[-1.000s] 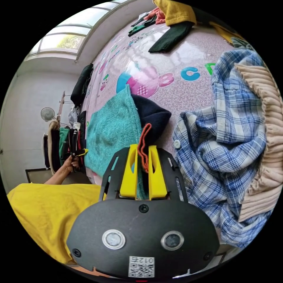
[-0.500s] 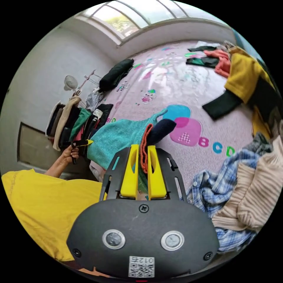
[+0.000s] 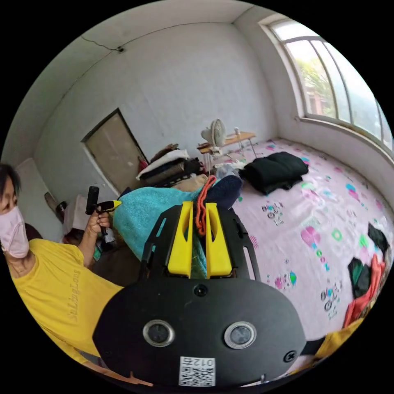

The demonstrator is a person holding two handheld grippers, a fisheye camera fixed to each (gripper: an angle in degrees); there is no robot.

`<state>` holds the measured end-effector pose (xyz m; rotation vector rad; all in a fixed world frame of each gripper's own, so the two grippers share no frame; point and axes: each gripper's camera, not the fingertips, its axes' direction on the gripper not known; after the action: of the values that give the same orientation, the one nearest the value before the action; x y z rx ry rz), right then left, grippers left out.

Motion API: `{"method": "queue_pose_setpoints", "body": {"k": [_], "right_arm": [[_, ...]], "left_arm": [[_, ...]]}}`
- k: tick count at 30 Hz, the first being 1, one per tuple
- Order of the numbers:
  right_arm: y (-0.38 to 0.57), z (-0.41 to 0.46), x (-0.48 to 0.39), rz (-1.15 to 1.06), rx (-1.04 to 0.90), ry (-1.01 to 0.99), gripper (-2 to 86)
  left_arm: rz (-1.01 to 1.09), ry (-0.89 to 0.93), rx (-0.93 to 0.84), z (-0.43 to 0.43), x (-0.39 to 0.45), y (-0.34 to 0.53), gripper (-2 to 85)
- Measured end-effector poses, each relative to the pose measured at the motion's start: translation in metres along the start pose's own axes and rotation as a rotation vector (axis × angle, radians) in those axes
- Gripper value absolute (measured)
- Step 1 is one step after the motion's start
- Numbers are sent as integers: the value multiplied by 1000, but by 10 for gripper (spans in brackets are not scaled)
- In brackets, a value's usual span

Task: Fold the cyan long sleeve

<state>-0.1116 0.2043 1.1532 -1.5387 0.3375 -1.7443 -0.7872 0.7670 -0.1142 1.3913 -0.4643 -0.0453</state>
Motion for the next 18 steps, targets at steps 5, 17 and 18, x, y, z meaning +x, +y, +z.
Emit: {"method": "queue_pose_setpoints", "body": {"k": [5,17,18], "right_arm": [[-123,131,-2,-71,-75,-146,14],[-130,486,33,-72,-566,134,19],[-132,489,33,-83,-556,126,20]], "left_arm": [[-151,-48,221,-100,-49,15,41],[-672,128,167,-101,-260,127,47],[-657,115,143,-107,-259,123,46]]}}
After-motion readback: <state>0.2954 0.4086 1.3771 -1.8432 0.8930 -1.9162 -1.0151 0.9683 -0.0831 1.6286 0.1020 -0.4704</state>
